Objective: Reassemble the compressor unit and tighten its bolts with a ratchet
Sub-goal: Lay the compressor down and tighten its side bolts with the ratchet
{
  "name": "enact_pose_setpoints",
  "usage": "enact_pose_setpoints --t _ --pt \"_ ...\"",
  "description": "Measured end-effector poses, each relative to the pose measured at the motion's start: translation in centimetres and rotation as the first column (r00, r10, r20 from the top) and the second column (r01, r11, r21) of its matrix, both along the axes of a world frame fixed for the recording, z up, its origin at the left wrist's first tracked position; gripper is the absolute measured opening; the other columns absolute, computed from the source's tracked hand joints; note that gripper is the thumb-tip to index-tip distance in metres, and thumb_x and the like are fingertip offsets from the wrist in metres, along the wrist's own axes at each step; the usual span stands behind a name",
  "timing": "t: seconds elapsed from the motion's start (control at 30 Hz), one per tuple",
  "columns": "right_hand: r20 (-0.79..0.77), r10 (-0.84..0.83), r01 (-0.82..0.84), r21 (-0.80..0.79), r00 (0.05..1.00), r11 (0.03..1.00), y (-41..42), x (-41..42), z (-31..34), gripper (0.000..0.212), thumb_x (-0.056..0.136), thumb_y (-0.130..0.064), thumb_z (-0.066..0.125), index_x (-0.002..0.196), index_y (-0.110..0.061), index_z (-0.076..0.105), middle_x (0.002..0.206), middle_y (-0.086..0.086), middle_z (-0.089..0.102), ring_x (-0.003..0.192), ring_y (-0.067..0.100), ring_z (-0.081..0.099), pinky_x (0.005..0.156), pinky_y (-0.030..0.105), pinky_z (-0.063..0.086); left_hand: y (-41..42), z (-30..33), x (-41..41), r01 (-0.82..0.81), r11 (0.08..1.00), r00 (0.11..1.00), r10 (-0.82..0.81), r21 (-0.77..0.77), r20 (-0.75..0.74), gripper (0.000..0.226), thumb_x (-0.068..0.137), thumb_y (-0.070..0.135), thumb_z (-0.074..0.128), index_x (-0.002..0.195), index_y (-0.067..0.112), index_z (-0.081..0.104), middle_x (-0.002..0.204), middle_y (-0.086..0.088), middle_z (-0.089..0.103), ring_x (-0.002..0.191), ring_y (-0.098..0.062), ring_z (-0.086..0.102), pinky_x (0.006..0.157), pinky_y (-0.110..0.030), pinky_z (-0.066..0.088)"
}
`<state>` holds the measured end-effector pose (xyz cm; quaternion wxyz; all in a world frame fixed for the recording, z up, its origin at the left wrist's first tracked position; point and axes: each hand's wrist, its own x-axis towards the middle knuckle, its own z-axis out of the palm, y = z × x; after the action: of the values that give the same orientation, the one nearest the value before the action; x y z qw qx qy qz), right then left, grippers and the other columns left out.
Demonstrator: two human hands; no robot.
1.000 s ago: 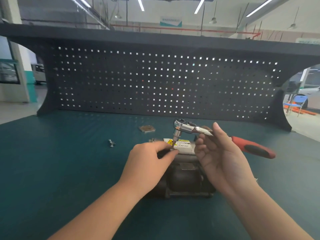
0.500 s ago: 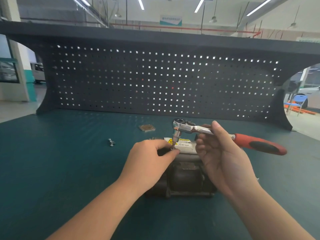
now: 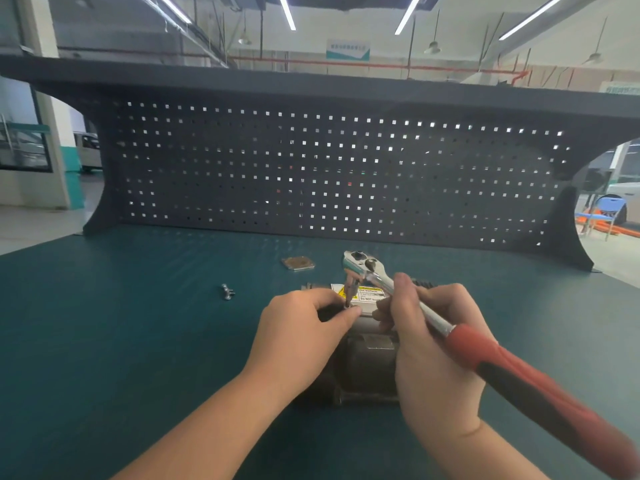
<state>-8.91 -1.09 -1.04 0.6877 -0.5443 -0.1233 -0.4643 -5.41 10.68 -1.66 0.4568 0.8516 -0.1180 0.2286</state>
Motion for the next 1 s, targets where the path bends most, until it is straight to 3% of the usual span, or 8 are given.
enact_pose_setpoints --t 0.13,0.3,0.43,0.57,0.63,0.7,0.83,1.0 --pt "0.039 -0.179 0.181 -0.082 0.983 0.980 -0.3 0.9 -0.6 0.031 0.077 -0.042 0.065 0.059 -0.020 0.052 0.057 -0.012 0.064 0.047 0.000 0.058 0.052 0.014 0.044 -0.3 -0.1 -0.2 -0.006 1.000 0.997 0.008 -0.028 0.079 0.021 0.080 0.047 0.072 0.094 0.032 0.077 0.083 0.022 0.073 0.083 0.004 0.066 0.078 -0.029 0.055" --pt "0.449 -0.302 0.470 -0.331 0.841 0.818 -0.2 1.2 -0.8 0.042 0.092 -0.018 0.060 0.059 -0.015 0.033 0.057 0.000 0.032 0.051 0.013 0.027 0.047 0.021 0.027 -1.4 0.3 -0.3 0.032 0.982 0.986 0.000 -0.188 0.168 0.022 0.068 0.062 0.064 0.080 0.044 0.071 0.068 0.024 0.069 0.065 0.006 0.062 0.065 -0.028 0.053" --pt "0.568 -0.347 0.638 -0.462 0.746 0.615 0.8 1.2 -1.4 0.042 0.082 -0.003 0.065 0.062 -0.016 0.029 0.055 0.004 0.030 0.052 0.020 0.023 0.039 0.032 0.028 -1.6 -0.1 0.1 0.086 0.955 0.988 -0.046 -0.283 0.145 0.040 0.073 0.051 0.065 0.067 0.012 0.058 0.049 0.002 0.044 0.056 -0.013 0.032 0.050 -0.043 0.038" --pt "0.017 0.020 -0.015 -0.266 1.000 0.964 -0.1 0.1 -0.4 0.024 0.074 -0.030 0.072 0.065 -0.022 0.052 0.052 0.002 0.052 0.042 0.018 0.045 0.041 0.027 0.040 -1.2 -0.2 0.1 0.133 0.944 0.989 -0.105 -0.303 0.105 0.019 0.077 0.044 0.069 0.078 0.026 0.073 0.060 0.004 0.066 0.061 -0.021 0.058 0.064 -0.042 0.052" --pt "-0.114 0.544 -0.531 0.128 0.831 0.838 -1.9 0.1 0.7 0.022 0.066 -0.027 0.078 0.066 -0.023 0.057 0.052 0.004 0.054 0.040 0.015 0.045 0.039 0.022 0.036 -1.3 0.0 -0.1 0.143 0.952 0.983 -0.104 -0.270 0.154 0.009 0.080 0.043 0.071 0.085 0.051 0.072 0.070 0.015 0.072 0.071 -0.013 0.067 0.069 -0.032 0.052" --pt "-0.004 0.713 -0.665 0.358 0.701 0.656 -3.8 0.9 0.7 0.020 0.065 -0.016 0.074 0.068 -0.018 0.055 0.052 0.004 0.053 0.038 0.011 0.041 0.035 0.017 0.029 -1.3 0.1 0.0 0.127 0.963 0.979 -0.082 -0.238 0.188 0.017 0.079 0.044 0.070 0.086 0.059 0.068 0.067 0.009 0.072 0.068 -0.019 0.064 0.066 -0.034 0.051" --pt "0.010 0.101 -0.092 -0.332 0.995 0.939 -3.3 0.3 1.1 0.029 0.078 -0.010 0.067 0.059 -0.019 0.048 0.054 -0.004 0.057 0.044 0.002 0.048 0.043 0.013 0.035 -1.3 -0.6 0.4 0.097 0.960 0.985 -0.054 -0.262 0.167 0.012 0.081 0.043 0.071 0.088 0.052 0.069 0.069 0.006 0.072 0.068 -0.020 0.065 0.071 -0.045 0.054" --pt "0.238 -0.037 0.221 -0.818 0.971 0.532 -0.3 0.7 0.2 0.036 0.055 -0.010 0.086 0.064 -0.018 0.052 0.056 0.005 0.045 0.047 0.013 0.040 0.044 0.020 0.031 -1.4 -1.0 0.9 0.018 0.920 0.999 0.004 -0.392 0.054 0.027 0.064 0.058 0.066 0.082 0.037 0.067 0.069 0.004 0.070 0.061 -0.014 0.055 0.065 -0.038 0.052"
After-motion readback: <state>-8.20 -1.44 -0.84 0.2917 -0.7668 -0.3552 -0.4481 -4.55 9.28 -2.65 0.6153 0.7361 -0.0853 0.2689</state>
